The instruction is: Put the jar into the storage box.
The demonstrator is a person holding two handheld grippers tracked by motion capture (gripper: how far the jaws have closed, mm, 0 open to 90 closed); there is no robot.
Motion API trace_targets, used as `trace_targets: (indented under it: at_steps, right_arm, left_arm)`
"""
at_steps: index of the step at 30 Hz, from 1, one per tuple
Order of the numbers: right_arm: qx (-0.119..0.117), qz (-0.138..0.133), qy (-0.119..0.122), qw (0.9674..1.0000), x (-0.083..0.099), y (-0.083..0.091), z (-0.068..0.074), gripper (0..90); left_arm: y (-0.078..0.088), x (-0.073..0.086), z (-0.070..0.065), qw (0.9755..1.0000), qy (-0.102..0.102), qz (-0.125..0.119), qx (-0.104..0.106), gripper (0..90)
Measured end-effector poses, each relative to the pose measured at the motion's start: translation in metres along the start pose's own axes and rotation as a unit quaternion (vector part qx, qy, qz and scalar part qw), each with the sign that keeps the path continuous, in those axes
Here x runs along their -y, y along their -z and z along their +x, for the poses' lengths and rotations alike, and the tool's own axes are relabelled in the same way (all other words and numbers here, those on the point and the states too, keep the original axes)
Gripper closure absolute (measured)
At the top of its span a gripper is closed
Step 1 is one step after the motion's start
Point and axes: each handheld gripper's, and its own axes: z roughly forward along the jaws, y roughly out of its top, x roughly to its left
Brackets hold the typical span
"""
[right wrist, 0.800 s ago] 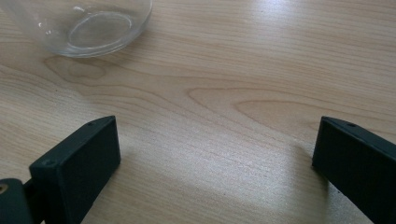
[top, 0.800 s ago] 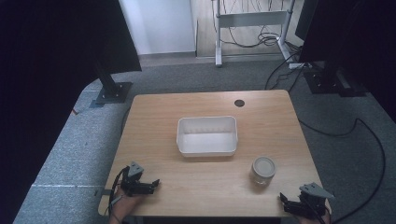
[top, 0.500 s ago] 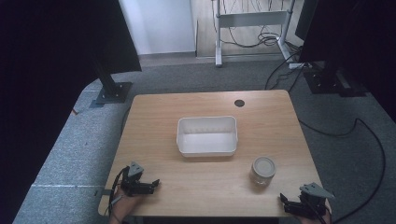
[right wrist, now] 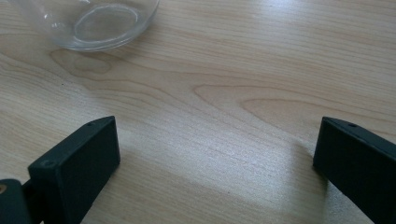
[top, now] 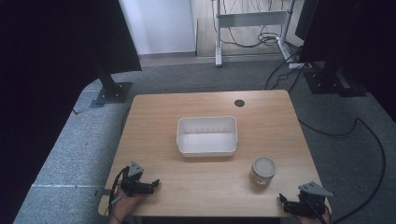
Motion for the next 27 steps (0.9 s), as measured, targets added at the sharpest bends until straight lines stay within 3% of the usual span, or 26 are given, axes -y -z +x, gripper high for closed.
trace_targets:
  at_steps: [12,27]
  right_arm:
    - [0.003,-0.013,0.018,0.9998,-0.009,0.004,0.003,3.3]
    - [-0.012,-0.03,0.014,0.9994,-0.021,0.009,0.003,1.1]
  left_arm:
    - [0.0,0.0,0.0,1.0,-0.001,0.0,0.0,2.1]
    - [0.0,0.0,0.0,1.0,-0.001,0.001,0.0,2.0]
